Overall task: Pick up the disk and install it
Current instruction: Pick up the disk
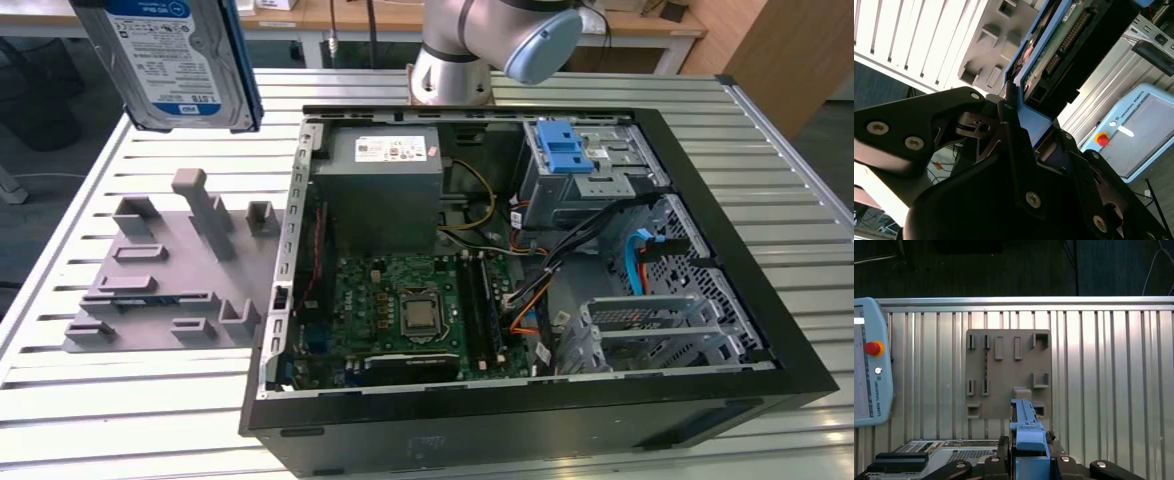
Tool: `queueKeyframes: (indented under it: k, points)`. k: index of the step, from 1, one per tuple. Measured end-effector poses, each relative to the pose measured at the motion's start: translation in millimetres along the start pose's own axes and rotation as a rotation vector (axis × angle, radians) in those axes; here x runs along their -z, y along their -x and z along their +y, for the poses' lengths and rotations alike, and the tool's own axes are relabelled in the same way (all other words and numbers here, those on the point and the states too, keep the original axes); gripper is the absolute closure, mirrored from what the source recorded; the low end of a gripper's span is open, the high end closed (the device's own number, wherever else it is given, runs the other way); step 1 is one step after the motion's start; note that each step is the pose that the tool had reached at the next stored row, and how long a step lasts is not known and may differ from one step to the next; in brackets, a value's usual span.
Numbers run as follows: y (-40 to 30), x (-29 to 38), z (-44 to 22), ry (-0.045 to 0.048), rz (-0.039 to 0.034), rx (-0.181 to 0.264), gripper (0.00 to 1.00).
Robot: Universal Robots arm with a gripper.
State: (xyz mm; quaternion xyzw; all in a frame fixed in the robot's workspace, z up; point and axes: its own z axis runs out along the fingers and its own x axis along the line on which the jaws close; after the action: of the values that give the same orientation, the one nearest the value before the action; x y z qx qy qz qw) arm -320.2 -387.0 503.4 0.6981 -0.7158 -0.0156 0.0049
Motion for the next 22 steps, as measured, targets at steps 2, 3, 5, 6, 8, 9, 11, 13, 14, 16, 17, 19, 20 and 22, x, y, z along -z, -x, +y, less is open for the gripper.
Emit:
queueKeyframes:
  k: [2, 3, 5, 6, 8, 9, 11, 13, 14, 16, 17, 19, 20, 22]
  points:
    - [-0.1, 0.0, 0.0, 0.0000, 0.0000, 0.000, 0.64]
    - [-0.9, 0.0, 0.0, 0.0000, 0.0000, 0.000, 0.64]
    - [-5.3, 0.0, -0.1, 0.0000, 0.0000, 0.000, 0.64]
    - [-8.6, 0.0, -0.2, -0.0001, 0.0000, 0.000, 0.64]
    - [-15.7, -0.1, -0.4, -0.0001, -0.0001, 0.000, 0.64]
    - [-18.3, -0.1, -0.6, 0.0000, -0.0001, 0.000, 0.64]
    - [-21.8, -0.4, -2.3, -0.0001, -0.0002, 0.000, 0.64]
    - [-23.8, -0.4, -6.6, 0.0001, -0.0009, 0.000, 0.64]
    - [-24.5, -0.5, -9.6, 0.0001, -0.0017, 0.000, 0.64]
    - [-24.9, -0.6, -18.1, 0.0003, -0.0032, 0.000, 0.64]
    - [-24.9, -0.6, -22.6, 0.0003, -0.0039, 0.000, 0.64]
    - [-24.7, -0.5, -31.6, 0.0007, -0.0045, 0.000, 0.64]
    - [-24.6, -0.5, -36.1, 0.0009, -0.0047, 0.000, 0.64]
    - [-24.4, -0.5, -45.5, 0.0014, -0.0048, 0.000, 0.64]
